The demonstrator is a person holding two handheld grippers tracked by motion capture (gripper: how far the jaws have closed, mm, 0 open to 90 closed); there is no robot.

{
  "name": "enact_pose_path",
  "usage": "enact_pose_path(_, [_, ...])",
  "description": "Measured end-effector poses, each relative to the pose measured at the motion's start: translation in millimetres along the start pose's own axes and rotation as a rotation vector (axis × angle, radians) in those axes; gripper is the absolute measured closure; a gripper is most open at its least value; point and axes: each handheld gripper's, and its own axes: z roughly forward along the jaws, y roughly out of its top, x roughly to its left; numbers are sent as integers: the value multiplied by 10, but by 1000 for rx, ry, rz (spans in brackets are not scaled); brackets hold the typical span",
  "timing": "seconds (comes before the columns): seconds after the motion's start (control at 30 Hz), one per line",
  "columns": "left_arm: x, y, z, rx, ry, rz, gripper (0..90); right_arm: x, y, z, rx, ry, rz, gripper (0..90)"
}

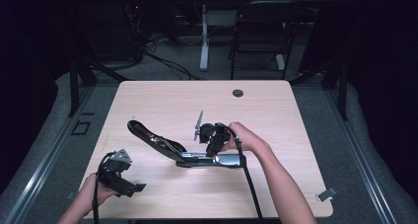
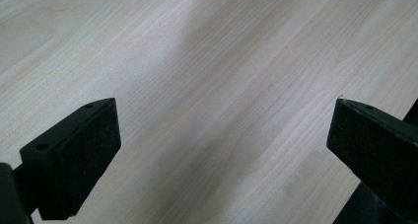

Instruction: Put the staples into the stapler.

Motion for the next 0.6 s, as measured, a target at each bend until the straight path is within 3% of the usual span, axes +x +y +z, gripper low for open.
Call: enact_pose_path(0.6, [-2,1,-4,1,0,4,0,-18,-34,-14,-21,6,14,738])
